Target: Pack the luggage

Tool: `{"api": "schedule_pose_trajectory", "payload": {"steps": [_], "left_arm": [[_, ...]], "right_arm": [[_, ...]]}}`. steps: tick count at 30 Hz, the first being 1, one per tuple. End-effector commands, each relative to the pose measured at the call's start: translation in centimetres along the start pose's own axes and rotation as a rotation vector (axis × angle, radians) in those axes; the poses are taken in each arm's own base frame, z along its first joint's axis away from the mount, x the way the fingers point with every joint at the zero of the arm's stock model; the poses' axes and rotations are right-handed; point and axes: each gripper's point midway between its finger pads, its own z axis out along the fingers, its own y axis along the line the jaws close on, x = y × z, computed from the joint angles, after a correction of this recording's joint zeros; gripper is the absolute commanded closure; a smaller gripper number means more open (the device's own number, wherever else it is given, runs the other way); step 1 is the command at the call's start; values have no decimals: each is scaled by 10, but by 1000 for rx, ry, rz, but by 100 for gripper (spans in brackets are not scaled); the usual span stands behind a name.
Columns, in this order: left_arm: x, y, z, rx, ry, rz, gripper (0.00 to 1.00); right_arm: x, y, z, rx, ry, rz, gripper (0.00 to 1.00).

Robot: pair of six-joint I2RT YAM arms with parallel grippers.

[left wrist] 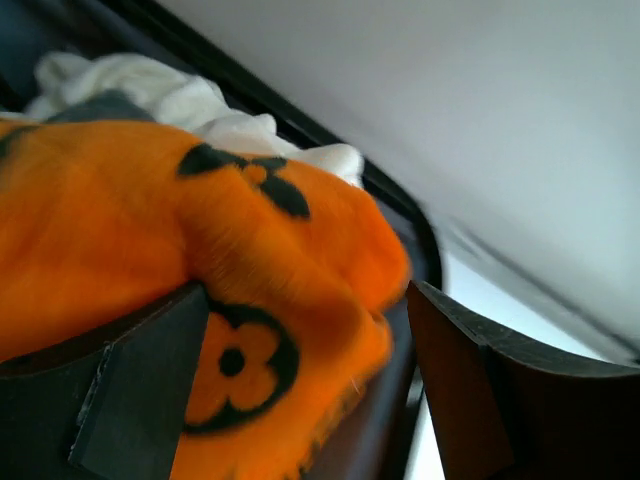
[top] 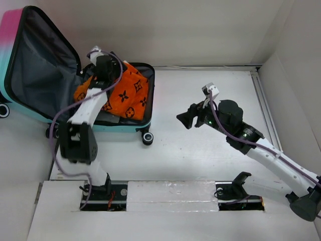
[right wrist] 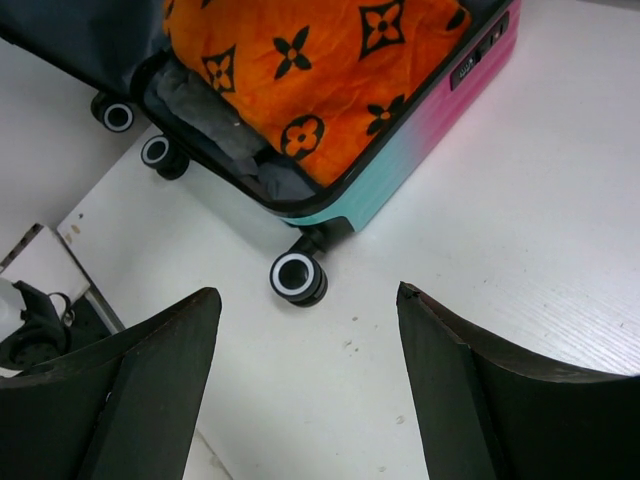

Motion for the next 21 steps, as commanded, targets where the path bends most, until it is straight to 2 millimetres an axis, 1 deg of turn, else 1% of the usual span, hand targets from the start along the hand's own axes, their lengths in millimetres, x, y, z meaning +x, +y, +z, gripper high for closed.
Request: {"api": "schedule_pose_trajectory", "payload": {"steps": [1, 2, 3, 4, 5, 6, 7, 8, 9, 10, 11, 12, 13, 14, 15, 16, 17, 18, 19, 20, 21], "left_arm": [[-2, -20, 39, 11, 50, 12, 25], [14, -16, 52, -3, 103, 21, 25], [63, -2, 70, -38, 232, 45, 26], [77, -1, 73, -44, 256, 44, 26], [102, 6, 71, -52, 291, 57, 26], [115, -15, 66, 19, 271, 64, 26], [126, -14, 62, 18, 274, 52, 26], [147, 6, 55, -15, 308, 41, 26], [142, -5, 48, 29, 294, -27, 26], [144, 0, 43, 21, 286, -54, 26], [156, 18, 35, -18, 295, -65, 26], [151, 22, 30, -38, 274, -77, 26], [127, 22, 22, -45, 216, -98, 26], [113, 36, 19, -101, 163, -109, 25], [109, 49, 14, -137, 144, -107, 25], [101, 52, 8, -159, 116, -104, 23], [76, 64, -3, -218, 40, -117, 23], [69, 76, -8, -251, 10, -130, 21], [65, 86, -14, -276, -3, -129, 19], [49, 98, -20, -295, -37, -148, 19], [47, 103, -21, -285, -27, -176, 19]], "right_arm": [[-31, 12, 0, -11, -101, -16, 23], [-28, 12, 3, -4, -94, -17, 23], [-28, 10, 3, 5, -97, -16, 23], [-28, 10, 3, 15, -101, -17, 23], [-25, 9, 6, 19, -90, -16, 23], [-26, 7, 6, 32, -95, -16, 23], [-28, 9, 6, 30, -104, -17, 23], [-31, 9, 9, 30, -105, -27, 23], [-27, 8, 12, 34, -94, -27, 23], [-32, 10, 11, 31, -104, -27, 23], [-33, 10, 14, 31, -102, -27, 23], [-30, 9, 17, 35, -92, -27, 23], [-30, 9, 17, 35, -92, -27, 23], [-34, 10, 16, 32, -101, -27, 23], [-32, 8, 18, 44, -95, -27, 23], [-34, 8, 19, 41, -104, -27, 23], [-34, 10, 19, 41, -104, -28, 23], [-40, 13, 18, 36, -117, -28, 23], [-37, 11, 21, 40, -107, -28, 22], [-42, 13, 20, 36, -117, -28, 22], [-44, 14, 22, 36, -117, -28, 21]]}}
